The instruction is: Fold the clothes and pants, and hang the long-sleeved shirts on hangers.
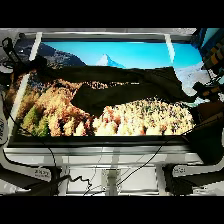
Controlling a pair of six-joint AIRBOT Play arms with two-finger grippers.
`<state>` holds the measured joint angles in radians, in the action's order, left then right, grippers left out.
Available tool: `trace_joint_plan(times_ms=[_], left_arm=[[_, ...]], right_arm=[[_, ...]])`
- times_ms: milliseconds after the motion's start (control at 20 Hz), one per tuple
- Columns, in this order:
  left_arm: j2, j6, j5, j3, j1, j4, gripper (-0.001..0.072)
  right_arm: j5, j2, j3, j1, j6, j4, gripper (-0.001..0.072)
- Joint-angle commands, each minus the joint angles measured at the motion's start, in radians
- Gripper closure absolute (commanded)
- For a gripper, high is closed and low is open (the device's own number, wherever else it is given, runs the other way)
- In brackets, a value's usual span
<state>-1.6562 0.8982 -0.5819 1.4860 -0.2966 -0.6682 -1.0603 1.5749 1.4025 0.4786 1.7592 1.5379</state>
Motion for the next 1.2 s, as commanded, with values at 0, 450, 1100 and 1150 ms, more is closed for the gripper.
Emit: trace_joint_plan(times_ms=[0,450,1100,1150], left_arm=[[0.057,0.124,-0.210,0.001,-0.052,-0.059,0.0551],[0.496,0.266,-0.564,-0.438,-0.003,-0.175,0.0693],[0.457,0.229,-0.005,-0.887,0.565,0.024,0.0105],[0.428,0.251,0.026,-0.887,0.595,0.031,0.0105]], right_arm=[[-0.012,-0.005,-0.004,0.001,0.000,-0.017,0.0674],[-0.121,-0.013,-0.004,0.001,0.000,-0.017,0.0674],[-0.143,-0.013,-0.004,0.001,-0.030,-0.018,0.0674],[-0.143,-0.013,-0.004,0.001,-0.030,-0.016,0.0674]])
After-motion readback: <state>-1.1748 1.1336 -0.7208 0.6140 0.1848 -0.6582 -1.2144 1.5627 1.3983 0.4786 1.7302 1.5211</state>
